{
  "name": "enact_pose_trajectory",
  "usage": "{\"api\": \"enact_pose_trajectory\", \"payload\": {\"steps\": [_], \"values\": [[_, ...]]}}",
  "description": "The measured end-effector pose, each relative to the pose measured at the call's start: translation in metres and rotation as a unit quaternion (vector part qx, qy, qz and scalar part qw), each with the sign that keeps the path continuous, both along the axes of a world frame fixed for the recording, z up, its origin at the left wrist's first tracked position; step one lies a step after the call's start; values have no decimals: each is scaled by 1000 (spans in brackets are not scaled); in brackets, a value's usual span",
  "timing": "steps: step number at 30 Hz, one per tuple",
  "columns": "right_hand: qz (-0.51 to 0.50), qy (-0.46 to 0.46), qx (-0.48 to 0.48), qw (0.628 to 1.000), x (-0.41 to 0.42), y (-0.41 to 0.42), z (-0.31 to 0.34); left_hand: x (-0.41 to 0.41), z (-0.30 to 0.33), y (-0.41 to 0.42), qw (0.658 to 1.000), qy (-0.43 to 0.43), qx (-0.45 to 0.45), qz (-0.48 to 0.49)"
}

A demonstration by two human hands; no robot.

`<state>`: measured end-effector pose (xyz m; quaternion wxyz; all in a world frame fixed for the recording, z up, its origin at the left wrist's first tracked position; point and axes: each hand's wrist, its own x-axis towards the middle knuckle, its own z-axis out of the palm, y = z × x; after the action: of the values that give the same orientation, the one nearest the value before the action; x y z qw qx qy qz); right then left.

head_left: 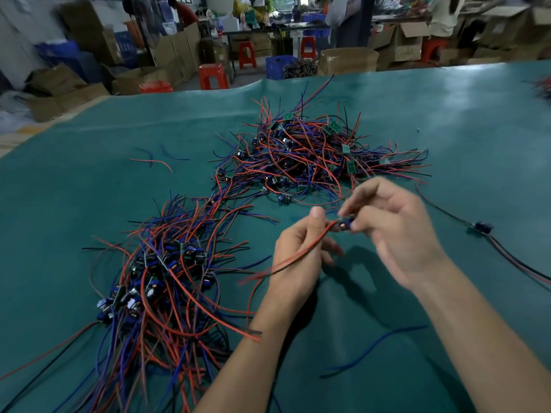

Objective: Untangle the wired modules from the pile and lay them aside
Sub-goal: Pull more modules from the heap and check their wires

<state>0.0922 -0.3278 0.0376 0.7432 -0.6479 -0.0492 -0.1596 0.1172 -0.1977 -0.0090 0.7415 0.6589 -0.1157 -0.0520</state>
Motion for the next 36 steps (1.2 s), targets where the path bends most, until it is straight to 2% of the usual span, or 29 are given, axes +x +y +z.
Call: {"api": "enact_pose_trajectory", "payload": {"steps": [2,5,10,13,15,18,20,23,27,30,33,36], "values": [[-54,-14,-123,991,4,5,-10,0,2,3,1000,-11,1,-10],[-90,-14,-188,978,8,4,-18,1,1,7,999,-41,15,-26],[-69,0,-78,995,12,-1,-23,1,-1,5,998,-35,51,-14],[-145,17,-48,988,14,-3,-26,3,-3,5,998,-27,54,-8],[-180,68,-58,980,16,-3,-27,3,-3,5,998,-29,54,-7],[-77,147,-63,984,15,0,-27,2,-4,7,996,-44,77,-20],[9,155,-36,987,13,0,-25,2,-5,8,994,-59,93,-25],[27,133,31,990,12,-4,-21,3,-4,6,993,-64,104,-10],[-56,77,-32,995,14,-9,-22,2,-4,4,992,-71,107,-3],[-113,45,-69,990,18,-18,-23,3,-5,5,984,-94,148,12],[-209,-11,-108,972,20,-33,-24,3,-7,5,978,-105,181,18],[-311,-25,-154,937,24,-55,-27,3,-8,5,974,-110,200,-1]]}}
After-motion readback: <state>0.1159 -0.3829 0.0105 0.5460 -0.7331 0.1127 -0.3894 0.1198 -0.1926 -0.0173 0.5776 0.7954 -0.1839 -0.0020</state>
